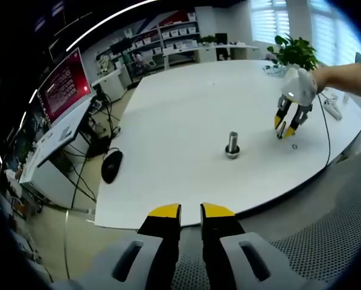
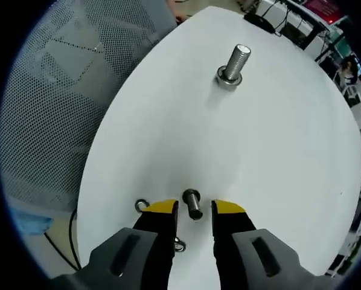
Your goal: Place the washer onto the threaded stud by aligning its center hole with the stud, sliding it down to the base, and recovering from edge contact or off-axis alignment until the washer reaches the visible bottom stop.
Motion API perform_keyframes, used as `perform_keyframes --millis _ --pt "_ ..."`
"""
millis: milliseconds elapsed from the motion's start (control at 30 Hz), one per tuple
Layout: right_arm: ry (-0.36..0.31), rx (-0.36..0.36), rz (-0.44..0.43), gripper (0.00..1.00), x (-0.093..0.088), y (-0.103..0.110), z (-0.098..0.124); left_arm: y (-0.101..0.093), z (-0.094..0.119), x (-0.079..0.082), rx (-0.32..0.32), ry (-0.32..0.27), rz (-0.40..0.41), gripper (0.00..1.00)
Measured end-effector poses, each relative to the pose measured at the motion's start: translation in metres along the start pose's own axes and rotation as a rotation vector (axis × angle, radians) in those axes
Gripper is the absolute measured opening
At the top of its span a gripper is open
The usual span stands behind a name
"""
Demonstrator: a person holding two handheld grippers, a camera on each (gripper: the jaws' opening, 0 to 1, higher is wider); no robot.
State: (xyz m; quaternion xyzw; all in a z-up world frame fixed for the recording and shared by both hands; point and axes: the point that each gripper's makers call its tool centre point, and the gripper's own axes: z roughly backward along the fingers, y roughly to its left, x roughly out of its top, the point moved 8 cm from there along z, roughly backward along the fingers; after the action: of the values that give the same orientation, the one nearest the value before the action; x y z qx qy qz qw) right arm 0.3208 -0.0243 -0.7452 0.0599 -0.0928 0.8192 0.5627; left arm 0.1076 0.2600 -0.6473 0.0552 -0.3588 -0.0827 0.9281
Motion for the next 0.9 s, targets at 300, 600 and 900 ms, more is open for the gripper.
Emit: perform_keyframes --millis 300,600,900 --pt "-0.094 0.022 -0.140 0.24 -0.012 0.024 0.007 0.000 0.000 0.000 -0.001 -0.003 0.002 0.10" --pt "-0.081 0.092 -0.142 0.22 -0.016 0.056 -0.012 0.000 0.000 0.000 0.000 -0.004 0.003 0.10" --pt "-0.058 0.047 -0.052 0.14 -0.011 0.060 -0.013 0.000 0.000 0.000 0.000 -0.008 0.005 0.10"
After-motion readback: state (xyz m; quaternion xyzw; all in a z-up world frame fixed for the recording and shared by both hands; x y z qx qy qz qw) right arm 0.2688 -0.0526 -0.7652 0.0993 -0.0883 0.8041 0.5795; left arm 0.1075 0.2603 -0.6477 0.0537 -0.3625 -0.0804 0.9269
